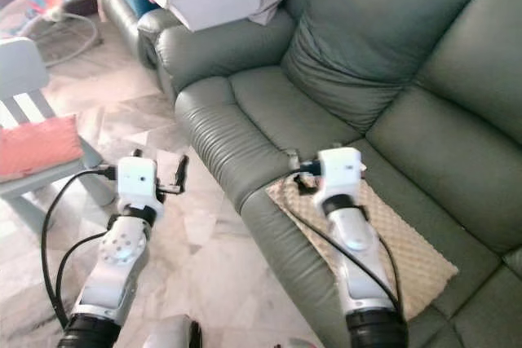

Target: Move the pillow to the sofa

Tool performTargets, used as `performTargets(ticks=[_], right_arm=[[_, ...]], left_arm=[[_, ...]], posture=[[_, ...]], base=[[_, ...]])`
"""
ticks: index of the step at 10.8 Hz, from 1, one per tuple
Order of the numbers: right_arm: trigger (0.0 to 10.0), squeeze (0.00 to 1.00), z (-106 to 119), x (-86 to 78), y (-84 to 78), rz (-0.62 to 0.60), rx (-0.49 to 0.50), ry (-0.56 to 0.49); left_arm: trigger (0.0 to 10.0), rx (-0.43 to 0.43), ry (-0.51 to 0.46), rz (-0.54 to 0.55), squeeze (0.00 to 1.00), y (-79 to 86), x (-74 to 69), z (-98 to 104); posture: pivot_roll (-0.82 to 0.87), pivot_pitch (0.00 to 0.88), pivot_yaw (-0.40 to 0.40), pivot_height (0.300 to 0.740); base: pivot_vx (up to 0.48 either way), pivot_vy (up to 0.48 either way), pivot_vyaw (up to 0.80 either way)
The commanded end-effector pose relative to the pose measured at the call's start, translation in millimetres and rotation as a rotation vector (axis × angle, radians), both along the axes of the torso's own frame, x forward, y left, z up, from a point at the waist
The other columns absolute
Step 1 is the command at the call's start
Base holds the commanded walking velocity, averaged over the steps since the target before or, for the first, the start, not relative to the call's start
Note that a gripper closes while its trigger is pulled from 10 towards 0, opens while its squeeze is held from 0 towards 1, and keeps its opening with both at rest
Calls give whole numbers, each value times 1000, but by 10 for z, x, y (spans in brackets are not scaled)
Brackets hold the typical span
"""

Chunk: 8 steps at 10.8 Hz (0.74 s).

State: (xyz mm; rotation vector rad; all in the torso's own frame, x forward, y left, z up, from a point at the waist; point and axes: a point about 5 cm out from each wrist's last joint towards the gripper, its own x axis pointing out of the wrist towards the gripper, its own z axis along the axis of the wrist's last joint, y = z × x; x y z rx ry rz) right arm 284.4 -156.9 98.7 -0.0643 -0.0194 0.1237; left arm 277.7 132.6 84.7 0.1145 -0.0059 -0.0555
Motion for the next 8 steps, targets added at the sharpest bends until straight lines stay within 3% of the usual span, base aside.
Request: performTargets(ticks=[1,2,3,4,8], right_arm=[[10000,0,30,2,82,25,9,-15],[10000,0,3,-9,14,-31,-86,-12],[10000,0,-24,-7,-21,-75,-118,-34],[10000,0,-30,-13,-13,-70,-60,-33],[10000,0,-28,-2,4,-55,-31,-10]], left_arm=[[10000,12,9,29,0,109,-2,-2],[10000,30,23,40,0,142,-17,-21],[10000,37,17,48,0,171,-19,-16],[10000,46,19,57,0,187,-22,-16],[10000,86,-3,76,0,208,-21,9]], posture=[[2,82,-33,740],[3,85,-34,740],[5,96,-35,740],[5,96,-35,740],[14,93,-38,740]], base=[[0,480,0],[0,480,0],[0,480,0],[0,480,0],[0,480,0]])
